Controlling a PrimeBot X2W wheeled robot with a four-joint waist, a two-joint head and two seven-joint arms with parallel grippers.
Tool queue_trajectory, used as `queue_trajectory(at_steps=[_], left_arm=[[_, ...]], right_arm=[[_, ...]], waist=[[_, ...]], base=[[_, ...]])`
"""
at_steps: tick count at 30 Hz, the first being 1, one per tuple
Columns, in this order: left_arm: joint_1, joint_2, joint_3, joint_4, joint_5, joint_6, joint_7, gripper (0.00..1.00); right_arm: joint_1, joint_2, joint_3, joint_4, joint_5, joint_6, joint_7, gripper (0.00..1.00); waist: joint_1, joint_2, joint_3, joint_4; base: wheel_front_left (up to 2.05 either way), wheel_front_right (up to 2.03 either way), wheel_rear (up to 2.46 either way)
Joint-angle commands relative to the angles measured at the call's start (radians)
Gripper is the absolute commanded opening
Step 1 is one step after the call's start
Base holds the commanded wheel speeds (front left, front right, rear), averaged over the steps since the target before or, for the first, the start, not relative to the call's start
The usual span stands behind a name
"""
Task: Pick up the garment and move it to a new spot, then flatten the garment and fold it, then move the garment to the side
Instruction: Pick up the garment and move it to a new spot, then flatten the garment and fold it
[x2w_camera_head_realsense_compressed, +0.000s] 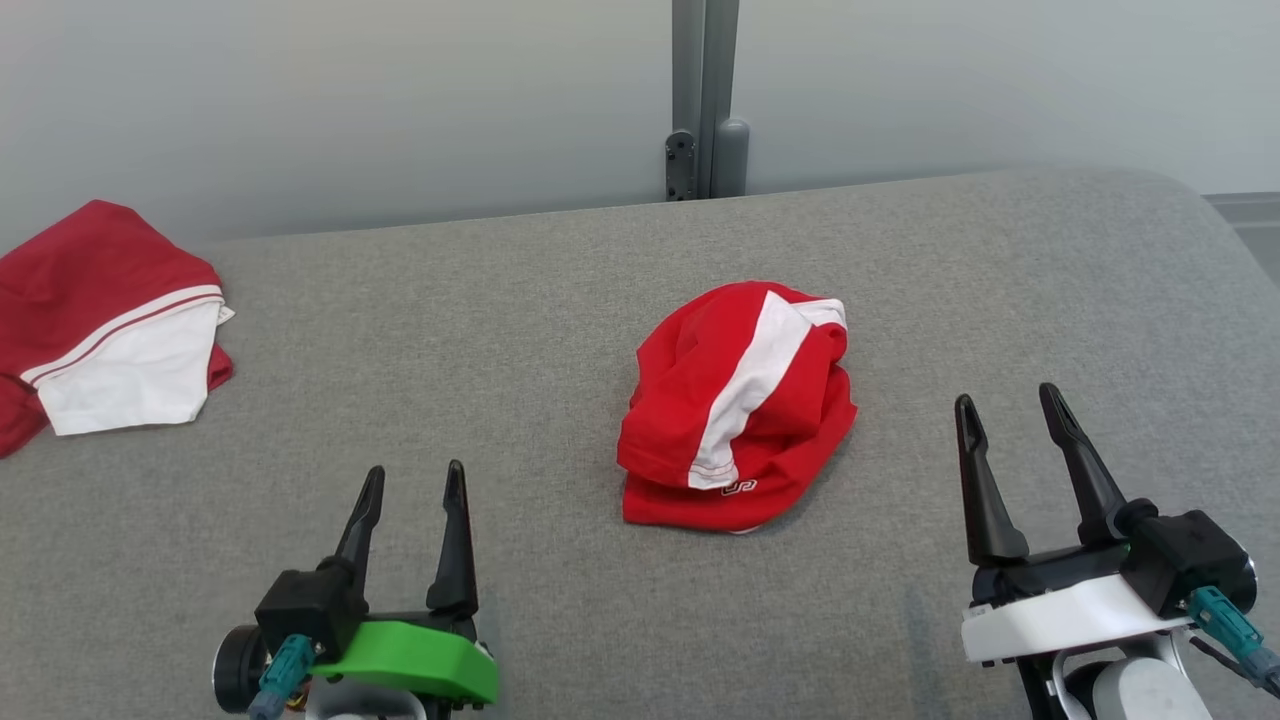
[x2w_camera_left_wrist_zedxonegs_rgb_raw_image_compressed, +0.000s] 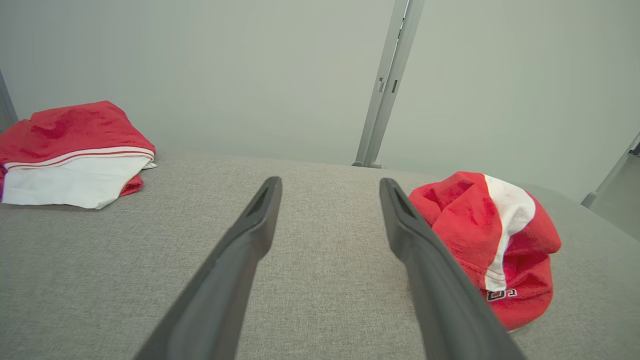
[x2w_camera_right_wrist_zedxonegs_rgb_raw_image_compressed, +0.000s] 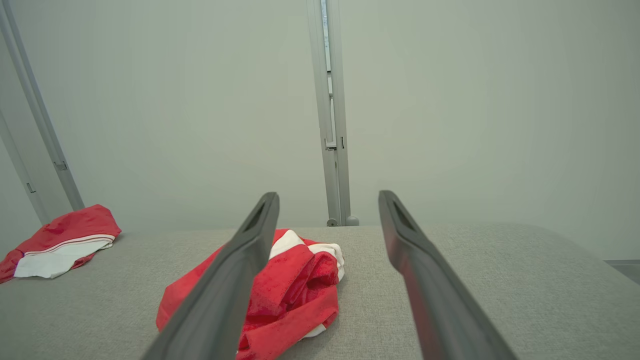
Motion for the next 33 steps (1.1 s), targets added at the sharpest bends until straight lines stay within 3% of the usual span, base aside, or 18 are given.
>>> queue_trajectory(at_steps=[1,12,33], left_arm=[[0.026,-0.001,0.011,-0.01,0.018,0.008,0.0,1.0],[0.086,-0.023,0.076,-0.037,0.057,-0.01,-0.001,1.0],[0.098,-0.033,0.08,-0.025,0.088,-0.023,-0.001,1.0]], right_arm=[[0.018,-0.003,-0.001,0.006,-0.003,0.0,-0.003,1.0],[0.044,-0.003,0.002,0.029,0.016,0.0,-0.003,1.0],[0.042,-0.003,0.007,0.063,0.022,0.0,-0.003,1.0]], waist=[[0.0,0.0,-0.005,0.013],[0.0,0.0,-0.009,0.02],[0.0,0.0,-0.017,0.016]], base=[[0.0,0.0,0.0],[0.0,0.0,0.0],[0.0,0.0,0.0]])
